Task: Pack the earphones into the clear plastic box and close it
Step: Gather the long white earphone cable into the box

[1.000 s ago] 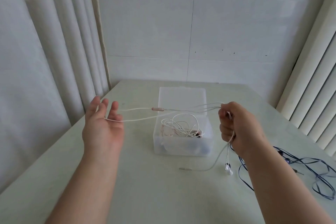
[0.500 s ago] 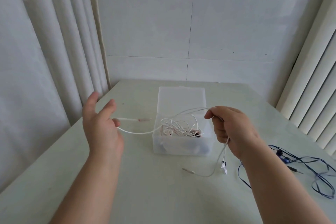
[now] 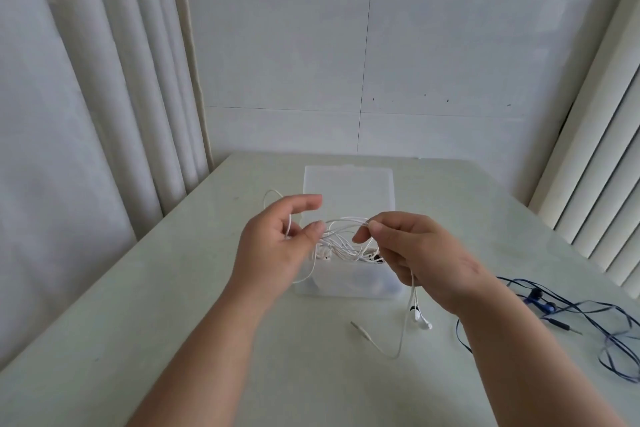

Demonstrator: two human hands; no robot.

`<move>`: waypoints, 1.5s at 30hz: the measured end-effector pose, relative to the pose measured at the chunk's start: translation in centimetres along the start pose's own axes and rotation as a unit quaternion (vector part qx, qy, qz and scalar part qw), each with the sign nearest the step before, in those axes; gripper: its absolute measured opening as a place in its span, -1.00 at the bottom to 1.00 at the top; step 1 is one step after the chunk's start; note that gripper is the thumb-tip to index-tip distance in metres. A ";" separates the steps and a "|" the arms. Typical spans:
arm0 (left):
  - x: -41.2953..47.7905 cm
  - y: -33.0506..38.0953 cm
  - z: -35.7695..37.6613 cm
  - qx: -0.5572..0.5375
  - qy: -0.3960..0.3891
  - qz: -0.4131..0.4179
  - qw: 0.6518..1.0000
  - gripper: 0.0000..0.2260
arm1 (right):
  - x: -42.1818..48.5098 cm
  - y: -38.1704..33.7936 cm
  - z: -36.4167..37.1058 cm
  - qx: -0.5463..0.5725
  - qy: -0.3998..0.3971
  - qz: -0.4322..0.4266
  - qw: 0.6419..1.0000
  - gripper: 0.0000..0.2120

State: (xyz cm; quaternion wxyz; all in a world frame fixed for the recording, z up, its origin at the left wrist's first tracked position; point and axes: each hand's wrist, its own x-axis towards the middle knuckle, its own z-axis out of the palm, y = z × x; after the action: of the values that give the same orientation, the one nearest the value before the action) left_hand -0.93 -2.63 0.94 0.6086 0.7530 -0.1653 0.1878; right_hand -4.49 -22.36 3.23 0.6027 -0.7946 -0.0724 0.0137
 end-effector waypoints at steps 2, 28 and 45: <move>-0.1 0.0 0.3 0.034 -0.016 0.013 0.999 -0.82 | 0.0 -0.1 0.1 -0.005 -0.002 0.000 1.000 -0.73; 2.0 -2.0 -3.2 -0.159 0.317 -0.050 0.934 -0.89 | 0.5 0.3 -2.0 -0.234 0.244 0.005 0.941 -0.73; 2.7 -3.6 -5.2 -0.055 0.402 -0.135 0.904 -0.86 | 0.5 0.9 -2.1 -0.291 0.441 -0.002 0.849 -0.71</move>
State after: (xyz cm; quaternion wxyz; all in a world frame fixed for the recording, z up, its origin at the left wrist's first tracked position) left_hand 2.79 3.12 0.12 0.6837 0.5941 0.1865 0.3805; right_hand -3.63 -24.55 2.93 0.3120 -0.8560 0.1987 -0.3612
